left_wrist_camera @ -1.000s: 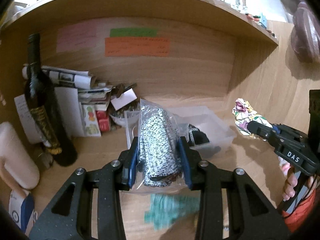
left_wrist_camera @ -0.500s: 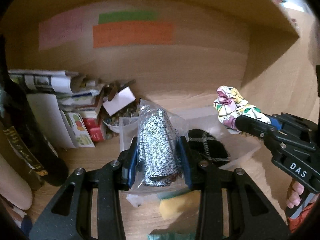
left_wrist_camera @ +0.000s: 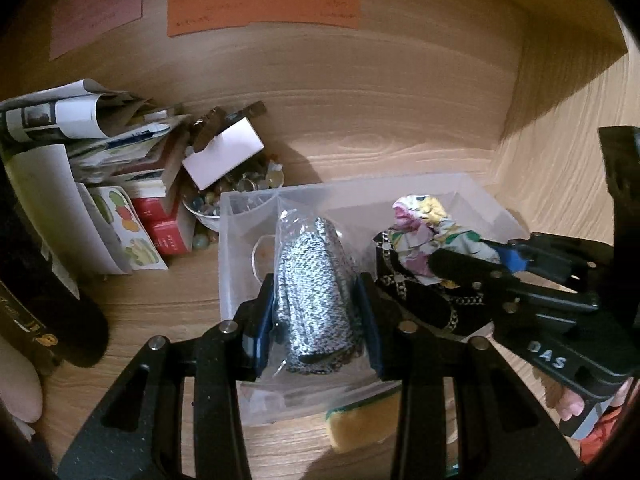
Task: Organize soft objects
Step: 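Carry the foil bag and scrunchie into the clear box and release both, then grasp the green knitted glove with the left tool, then grasp the yellow felt ball with the right tool, then lower the glove and felt ball into the clear box and open both tools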
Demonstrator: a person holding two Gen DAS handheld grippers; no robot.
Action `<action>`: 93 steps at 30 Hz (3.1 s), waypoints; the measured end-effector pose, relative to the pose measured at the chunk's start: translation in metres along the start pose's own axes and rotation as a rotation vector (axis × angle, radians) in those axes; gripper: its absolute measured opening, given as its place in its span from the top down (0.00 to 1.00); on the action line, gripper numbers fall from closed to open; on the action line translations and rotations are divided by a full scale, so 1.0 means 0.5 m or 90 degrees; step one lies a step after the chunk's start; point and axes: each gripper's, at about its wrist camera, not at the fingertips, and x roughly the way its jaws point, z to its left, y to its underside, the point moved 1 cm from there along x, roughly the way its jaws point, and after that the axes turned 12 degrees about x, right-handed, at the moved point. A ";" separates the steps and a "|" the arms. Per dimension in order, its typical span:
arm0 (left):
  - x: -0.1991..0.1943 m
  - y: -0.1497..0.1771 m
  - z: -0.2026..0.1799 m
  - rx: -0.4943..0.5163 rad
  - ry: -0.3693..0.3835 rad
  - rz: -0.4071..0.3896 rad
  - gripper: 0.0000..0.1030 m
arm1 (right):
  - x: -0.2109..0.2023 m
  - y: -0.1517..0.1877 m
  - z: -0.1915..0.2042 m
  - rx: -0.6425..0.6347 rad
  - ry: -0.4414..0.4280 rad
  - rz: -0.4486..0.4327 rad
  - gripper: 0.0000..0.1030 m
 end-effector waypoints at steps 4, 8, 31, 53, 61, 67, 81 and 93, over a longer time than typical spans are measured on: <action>-0.004 0.001 -0.006 0.008 0.003 -0.001 0.60 | 0.016 0.002 0.001 -0.001 0.018 0.011 0.80; -0.006 0.001 -0.005 0.006 0.008 0.001 0.49 | 0.024 0.004 0.002 -0.002 0.033 0.018 0.74; -0.207 0.056 -0.038 0.029 -0.035 -0.097 0.02 | -0.221 0.031 0.022 -0.024 0.016 -0.141 0.29; -0.134 0.258 -0.066 -0.006 0.003 0.073 0.22 | -0.184 0.264 0.071 0.009 -0.043 0.001 0.29; -0.122 0.274 -0.063 -0.027 0.038 0.080 0.48 | -0.159 0.289 0.086 -0.008 -0.041 0.029 0.29; -0.132 0.276 -0.058 -0.030 0.047 0.074 0.69 | -0.145 0.297 0.092 -0.011 -0.052 0.053 0.65; -0.218 0.192 -0.052 -0.023 0.024 -0.044 0.73 | -0.192 0.239 0.046 0.022 -0.031 -0.018 0.67; -0.242 0.076 -0.035 -0.051 0.015 -0.134 0.73 | -0.263 0.127 0.002 0.031 0.003 -0.137 0.66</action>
